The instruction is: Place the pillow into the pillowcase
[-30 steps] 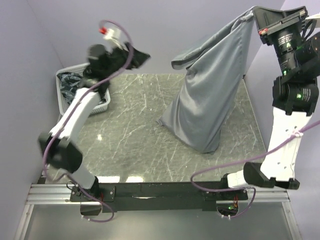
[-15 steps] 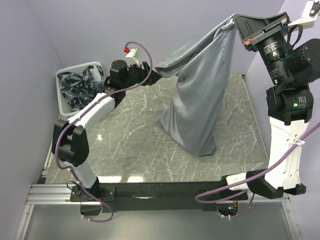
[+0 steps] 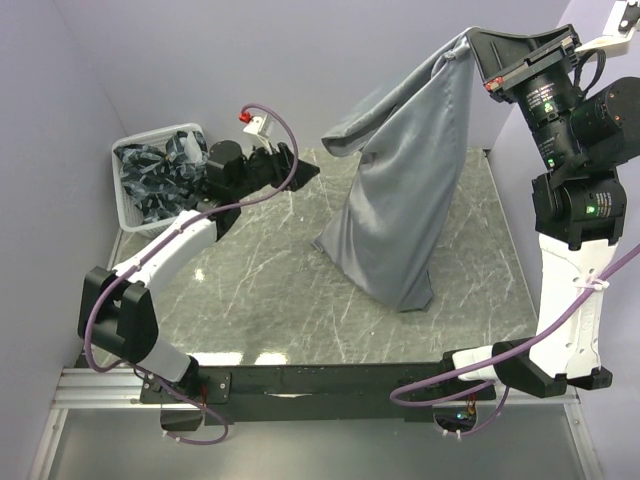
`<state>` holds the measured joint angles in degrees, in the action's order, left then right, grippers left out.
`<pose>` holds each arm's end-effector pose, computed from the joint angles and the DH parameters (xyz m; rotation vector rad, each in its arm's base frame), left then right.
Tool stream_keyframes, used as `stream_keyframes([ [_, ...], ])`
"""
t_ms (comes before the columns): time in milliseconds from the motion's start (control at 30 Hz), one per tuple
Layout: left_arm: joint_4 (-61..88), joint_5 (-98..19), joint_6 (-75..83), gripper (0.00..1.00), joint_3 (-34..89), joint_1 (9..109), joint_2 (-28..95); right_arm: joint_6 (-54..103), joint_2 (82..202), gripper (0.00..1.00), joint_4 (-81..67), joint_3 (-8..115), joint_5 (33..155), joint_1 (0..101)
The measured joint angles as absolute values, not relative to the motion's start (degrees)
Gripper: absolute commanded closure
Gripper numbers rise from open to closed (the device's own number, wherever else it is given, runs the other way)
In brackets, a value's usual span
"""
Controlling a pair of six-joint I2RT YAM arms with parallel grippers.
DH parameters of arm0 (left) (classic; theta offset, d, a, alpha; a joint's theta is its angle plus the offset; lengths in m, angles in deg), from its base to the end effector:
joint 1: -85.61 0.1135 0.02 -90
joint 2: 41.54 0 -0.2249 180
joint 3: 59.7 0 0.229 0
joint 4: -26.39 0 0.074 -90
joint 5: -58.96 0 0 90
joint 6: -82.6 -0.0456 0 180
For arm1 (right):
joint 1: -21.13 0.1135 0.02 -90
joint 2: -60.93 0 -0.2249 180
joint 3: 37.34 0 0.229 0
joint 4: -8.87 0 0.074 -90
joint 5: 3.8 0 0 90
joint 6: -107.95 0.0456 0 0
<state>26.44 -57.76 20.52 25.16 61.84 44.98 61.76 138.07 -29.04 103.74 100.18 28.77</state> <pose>0.3120 -0.1598 0.3281 0.3229 1.6723 -1.0581 0.1738 0.0344 0.5904 0.1433 1.1709 0.9324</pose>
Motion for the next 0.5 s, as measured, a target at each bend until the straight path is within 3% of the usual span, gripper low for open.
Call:
stream_keyframes([
  [500,28.1,-52.6,20.7,0.35,32.4,58.6,50.9,61.5,137.2,1.00,-29.0,101.8,99.5,28.8],
])
